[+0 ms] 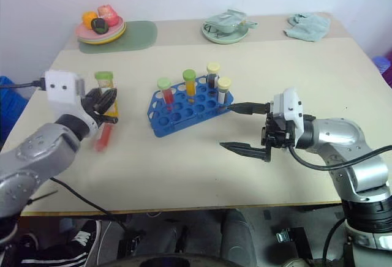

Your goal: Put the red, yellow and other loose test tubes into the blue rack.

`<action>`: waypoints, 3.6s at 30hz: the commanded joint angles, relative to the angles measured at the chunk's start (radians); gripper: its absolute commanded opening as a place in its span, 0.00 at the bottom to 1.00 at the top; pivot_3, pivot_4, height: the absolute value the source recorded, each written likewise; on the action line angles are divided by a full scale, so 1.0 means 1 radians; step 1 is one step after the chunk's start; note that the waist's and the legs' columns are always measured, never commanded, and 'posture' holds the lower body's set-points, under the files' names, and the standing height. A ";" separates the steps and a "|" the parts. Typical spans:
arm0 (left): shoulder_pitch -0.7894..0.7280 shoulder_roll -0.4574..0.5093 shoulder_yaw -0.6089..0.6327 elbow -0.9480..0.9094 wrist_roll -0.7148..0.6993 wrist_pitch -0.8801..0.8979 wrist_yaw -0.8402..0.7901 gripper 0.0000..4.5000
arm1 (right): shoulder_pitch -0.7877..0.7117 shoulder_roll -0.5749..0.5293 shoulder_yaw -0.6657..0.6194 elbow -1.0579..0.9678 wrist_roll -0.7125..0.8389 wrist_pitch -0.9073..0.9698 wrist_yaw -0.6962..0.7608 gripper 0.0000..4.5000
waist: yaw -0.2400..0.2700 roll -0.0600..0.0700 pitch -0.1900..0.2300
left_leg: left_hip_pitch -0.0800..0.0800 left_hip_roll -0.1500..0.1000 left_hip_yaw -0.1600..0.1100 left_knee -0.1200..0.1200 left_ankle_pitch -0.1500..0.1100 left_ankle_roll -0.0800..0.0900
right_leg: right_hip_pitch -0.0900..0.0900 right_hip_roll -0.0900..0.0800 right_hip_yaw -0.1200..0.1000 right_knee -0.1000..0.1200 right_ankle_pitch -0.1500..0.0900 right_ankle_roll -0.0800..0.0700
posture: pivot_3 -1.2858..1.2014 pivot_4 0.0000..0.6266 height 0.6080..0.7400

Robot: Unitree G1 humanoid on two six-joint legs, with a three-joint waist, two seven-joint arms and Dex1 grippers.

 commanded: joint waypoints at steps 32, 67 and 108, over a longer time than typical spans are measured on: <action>-0.385 -0.659 -0.224 0.873 0.685 -0.852 -0.825 0.16 | 0.001 -0.070 -0.081 -0.014 0.000 -0.006 -0.016 1.00 | 0.000 -0.002 0.000 | 0.000 0.002 0.000 0.002 -0.001 0.002 | 0.003 0.001 -0.001 -0.006 0.003 0.001 | 0.52 0.24 1.00; -0.487 -0.642 -0.151 1.121 0.816 -1.060 -0.968 0.16 | -0.021 -0.047 -0.067 0.023 -0.016 -0.038 -0.024 1.00 | 0.002 -0.002 0.000 | -0.001 0.002 0.000 0.008 -0.002 0.005 | 0.005 0.002 -0.002 -0.006 0.004 0.003 | 0.52 0.24 1.00; -0.420 -0.762 -0.190 1.114 0.751 -0.958 -0.945 0.16 | -0.020 -0.057 -0.079 -0.002 -0.020 -0.024 -0.056 1.00 | 0.000 -0.002 0.000 | -0.001 0.002 0.000 0.008 -0.002 0.005 | 0.005 0.002 -0.001 -0.006 0.005 0.003 | 0.52 0.24 1.00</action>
